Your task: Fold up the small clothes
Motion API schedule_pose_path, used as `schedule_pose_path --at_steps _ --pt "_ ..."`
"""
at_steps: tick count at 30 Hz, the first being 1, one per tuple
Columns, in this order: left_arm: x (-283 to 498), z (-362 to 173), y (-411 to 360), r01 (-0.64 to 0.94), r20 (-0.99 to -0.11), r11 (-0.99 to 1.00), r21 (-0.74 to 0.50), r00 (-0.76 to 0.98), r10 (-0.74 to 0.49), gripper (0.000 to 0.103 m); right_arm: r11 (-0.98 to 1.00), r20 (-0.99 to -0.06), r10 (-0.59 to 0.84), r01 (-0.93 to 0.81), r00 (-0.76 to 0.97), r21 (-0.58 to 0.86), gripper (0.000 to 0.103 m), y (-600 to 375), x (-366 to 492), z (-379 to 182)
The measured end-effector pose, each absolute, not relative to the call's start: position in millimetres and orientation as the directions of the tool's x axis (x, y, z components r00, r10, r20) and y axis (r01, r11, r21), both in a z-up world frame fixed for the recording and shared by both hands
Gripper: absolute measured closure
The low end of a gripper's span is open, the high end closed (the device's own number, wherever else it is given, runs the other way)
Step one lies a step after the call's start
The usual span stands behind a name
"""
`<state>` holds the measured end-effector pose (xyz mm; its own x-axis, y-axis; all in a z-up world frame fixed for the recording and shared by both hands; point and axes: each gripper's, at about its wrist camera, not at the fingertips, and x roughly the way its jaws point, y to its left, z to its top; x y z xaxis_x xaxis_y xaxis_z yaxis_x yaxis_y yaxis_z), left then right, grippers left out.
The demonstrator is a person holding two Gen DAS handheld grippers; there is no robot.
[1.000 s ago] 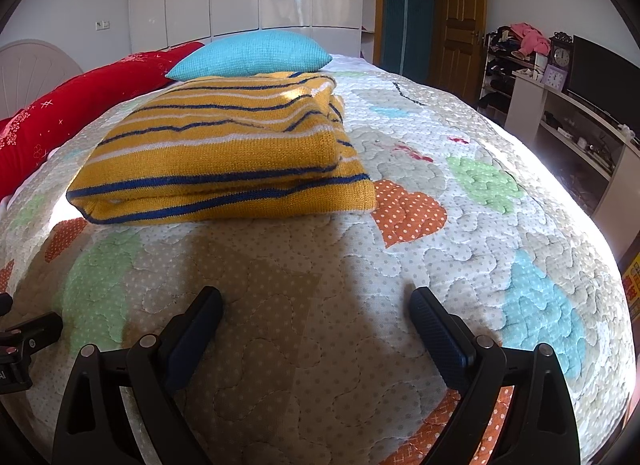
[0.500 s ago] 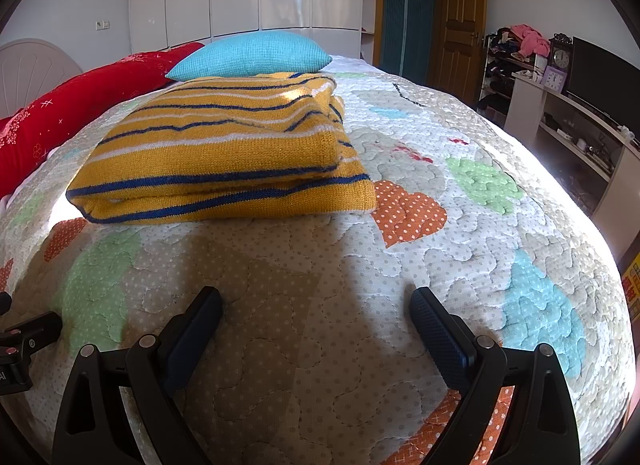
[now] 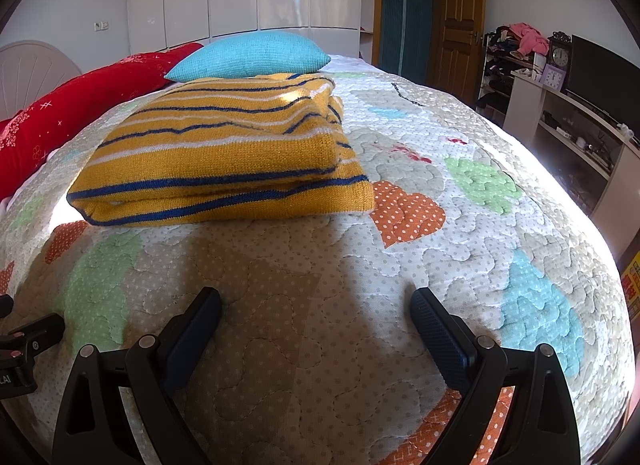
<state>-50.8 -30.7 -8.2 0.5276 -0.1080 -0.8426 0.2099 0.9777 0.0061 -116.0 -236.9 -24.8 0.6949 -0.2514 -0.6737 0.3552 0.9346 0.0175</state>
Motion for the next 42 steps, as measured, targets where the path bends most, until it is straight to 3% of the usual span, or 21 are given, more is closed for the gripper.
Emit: schedule_pose_path --at_steps 9,13,18,25,35,42 --pt "-51 -8 -29 0.208 -0.824 0.978 -0.018 0.551 -0.132 0.0 0.931 -0.673 -0.209 0.355 0.709 0.085 0.005 -244 -120 -11" --pt "-52 2 -23 0.199 -0.813 0.978 -0.063 0.558 -0.166 0.0 0.945 -0.628 -0.202 0.319 0.752 0.078 0.005 -234 -127 4" --pt "-60 36 -8 0.192 -0.736 0.98 -0.046 0.657 -0.163 0.0 0.951 -0.535 -0.264 0.309 0.802 -0.006 0.005 -219 -131 39" --pt "-72 68 22 0.197 -0.651 0.977 -0.083 0.732 -0.202 0.0 0.96 -0.509 -0.258 0.277 0.821 -0.04 0.005 -206 -120 62" --pt "-60 56 38 0.135 -0.69 0.989 -0.056 0.711 -0.136 0.0 0.977 -0.539 -0.199 0.205 0.818 -0.05 0.005 -187 -112 55" --pt "-50 51 22 0.17 -0.702 0.983 -0.068 0.692 -0.168 0.0 0.976 -0.553 -0.202 0.216 0.808 -0.041 0.005 -191 -103 51"
